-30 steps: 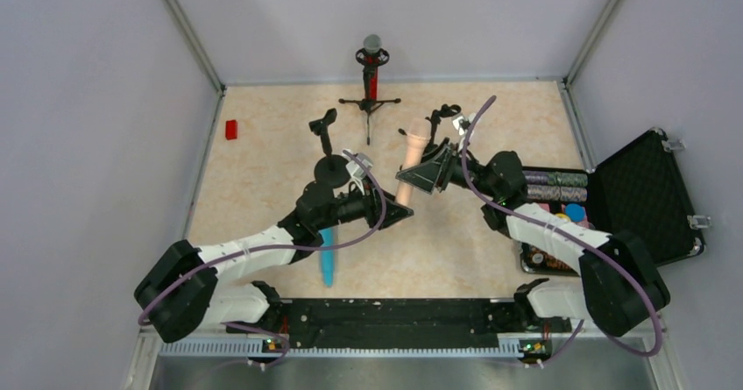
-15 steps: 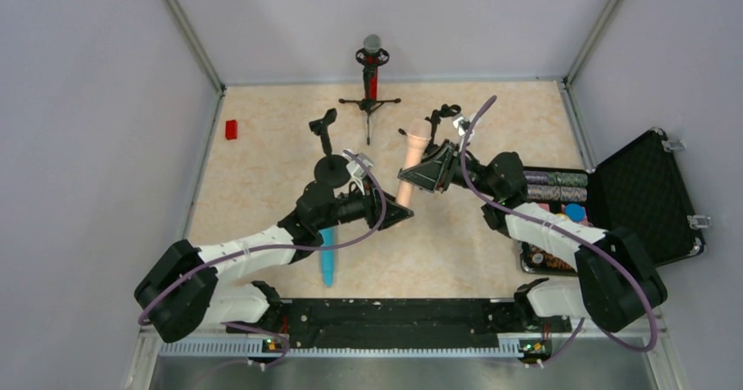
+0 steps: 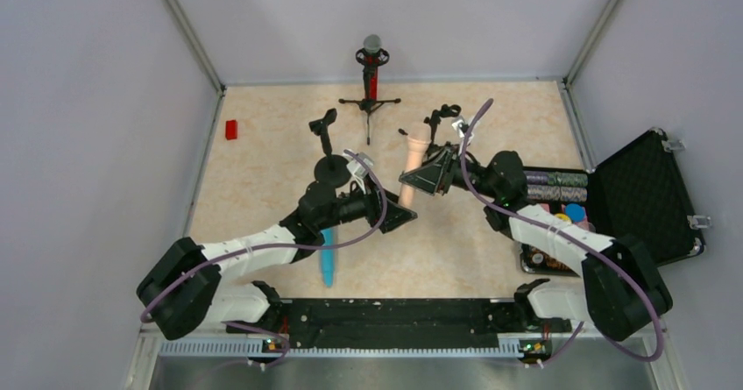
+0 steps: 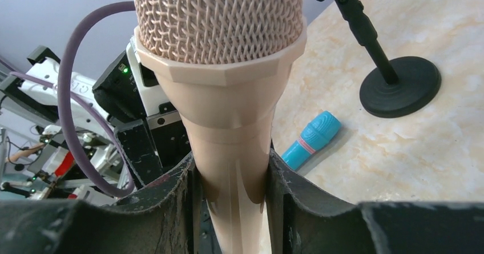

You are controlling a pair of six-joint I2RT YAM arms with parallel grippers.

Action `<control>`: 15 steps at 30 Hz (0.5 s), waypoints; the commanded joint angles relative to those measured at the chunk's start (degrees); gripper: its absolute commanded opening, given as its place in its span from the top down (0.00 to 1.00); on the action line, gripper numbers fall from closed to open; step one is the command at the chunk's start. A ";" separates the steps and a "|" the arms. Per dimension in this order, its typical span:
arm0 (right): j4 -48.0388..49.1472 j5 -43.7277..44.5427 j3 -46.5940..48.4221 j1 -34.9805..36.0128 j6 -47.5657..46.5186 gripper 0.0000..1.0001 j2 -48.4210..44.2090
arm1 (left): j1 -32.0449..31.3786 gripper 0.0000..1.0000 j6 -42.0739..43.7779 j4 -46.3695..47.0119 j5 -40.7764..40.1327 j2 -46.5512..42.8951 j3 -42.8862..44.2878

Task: Attach the microphones to the stand

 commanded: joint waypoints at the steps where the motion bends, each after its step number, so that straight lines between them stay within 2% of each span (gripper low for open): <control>1: -5.09 1.58 1.60 -0.48 -6.39 1.00 -4.21 | 0.19 0.16 -0.29 2.98 -2.44 1.37 1.89; 3: -7.54 2.83 1.38 -0.46 -8.10 1.00 -5.48 | 0.19 0.10 -0.55 2.87 -3.11 1.99 2.18; 4: -8.72 3.42 1.21 -0.47 -8.88 1.00 -6.22 | 0.19 0.02 -0.71 2.90 -3.32 2.37 2.30; 5: -10.11 4.12 1.15 -0.47 -9.92 1.00 -6.87 | 0.19 0.01 -0.76 2.94 -3.45 2.70 2.46; 15: -21.02 13.84 -0.87 -0.48 -16.65 1.00 -14.75 | 0.28 0.01 0.99 3.26 -9.30 3.32 4.37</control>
